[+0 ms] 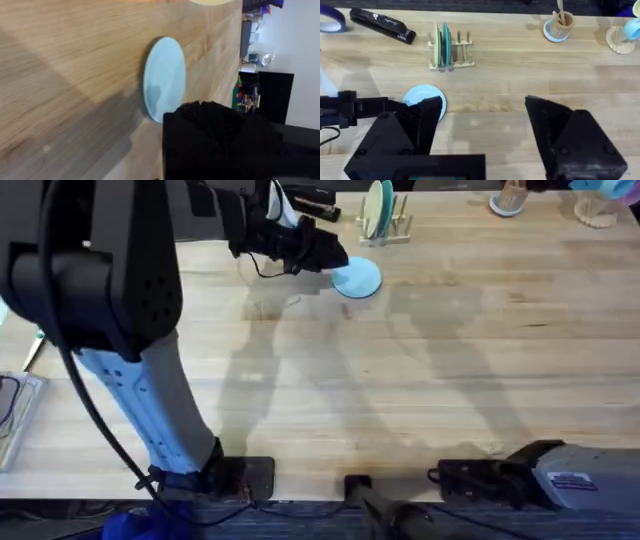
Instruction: Pick up the plates from the table one by one and place each into a slot on the dish rack.
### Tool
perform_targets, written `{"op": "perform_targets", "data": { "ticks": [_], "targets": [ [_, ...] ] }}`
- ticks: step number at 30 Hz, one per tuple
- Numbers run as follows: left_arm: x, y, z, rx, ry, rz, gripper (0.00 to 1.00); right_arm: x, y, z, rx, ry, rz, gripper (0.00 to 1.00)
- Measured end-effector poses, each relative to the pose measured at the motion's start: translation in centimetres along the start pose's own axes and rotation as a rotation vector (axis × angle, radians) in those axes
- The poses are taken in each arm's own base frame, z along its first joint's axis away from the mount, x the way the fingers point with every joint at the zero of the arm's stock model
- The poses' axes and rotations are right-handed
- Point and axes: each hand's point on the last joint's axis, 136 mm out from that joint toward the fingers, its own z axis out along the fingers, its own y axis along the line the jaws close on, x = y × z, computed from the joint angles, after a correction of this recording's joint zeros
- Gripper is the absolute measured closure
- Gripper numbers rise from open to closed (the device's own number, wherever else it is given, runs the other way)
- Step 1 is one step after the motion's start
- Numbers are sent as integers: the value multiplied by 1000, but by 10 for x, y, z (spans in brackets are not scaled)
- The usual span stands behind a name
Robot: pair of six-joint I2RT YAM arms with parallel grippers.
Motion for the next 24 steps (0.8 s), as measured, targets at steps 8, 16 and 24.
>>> {"op": "perform_targets", "data": {
  "ticks": [8, 16, 24],
  "targets": [
    [4, 19, 8, -36, 11, -30, 964, 0, 0, 0, 0, 0, 0, 5],
    [7, 40, 17, -67, 20, -59, 963, 0, 0, 0, 0, 0, 0, 5],
    [6, 42, 16, -77, 14, -56, 962, 0, 0, 0, 0, 0, 0, 5]
  ]
}}
